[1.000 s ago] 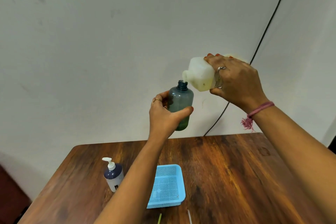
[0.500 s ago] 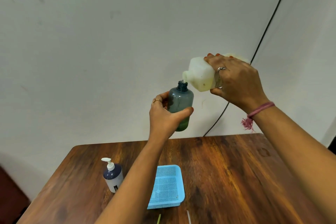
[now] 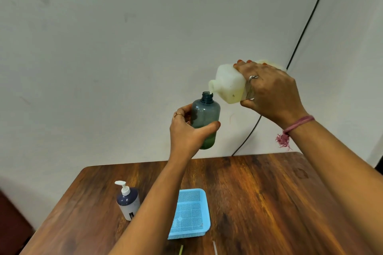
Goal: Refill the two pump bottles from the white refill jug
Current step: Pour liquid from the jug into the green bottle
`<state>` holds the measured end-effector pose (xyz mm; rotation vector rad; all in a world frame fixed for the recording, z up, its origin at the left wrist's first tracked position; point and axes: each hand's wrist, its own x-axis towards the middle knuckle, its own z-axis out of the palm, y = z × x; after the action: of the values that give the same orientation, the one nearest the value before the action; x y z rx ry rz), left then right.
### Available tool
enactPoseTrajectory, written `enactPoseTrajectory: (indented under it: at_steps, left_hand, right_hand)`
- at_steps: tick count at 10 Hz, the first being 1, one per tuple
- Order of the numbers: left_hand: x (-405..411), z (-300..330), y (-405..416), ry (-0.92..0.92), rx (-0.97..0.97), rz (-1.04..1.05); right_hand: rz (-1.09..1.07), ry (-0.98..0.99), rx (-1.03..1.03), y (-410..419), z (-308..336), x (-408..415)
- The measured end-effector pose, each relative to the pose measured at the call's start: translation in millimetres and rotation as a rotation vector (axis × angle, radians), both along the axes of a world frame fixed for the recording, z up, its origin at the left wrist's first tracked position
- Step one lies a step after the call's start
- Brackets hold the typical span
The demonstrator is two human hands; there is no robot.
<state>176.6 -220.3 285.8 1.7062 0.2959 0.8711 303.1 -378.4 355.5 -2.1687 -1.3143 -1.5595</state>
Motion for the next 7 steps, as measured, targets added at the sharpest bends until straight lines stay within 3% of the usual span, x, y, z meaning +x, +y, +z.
enactPoseTrajectory:
  at_steps: [7]
  left_hand:
    - [4.1, 4.7, -8.9, -0.001, 0.007, -0.003]
  right_hand:
    - [-0.008, 0.003, -0.003, -8.0, 5.1, 3.0]
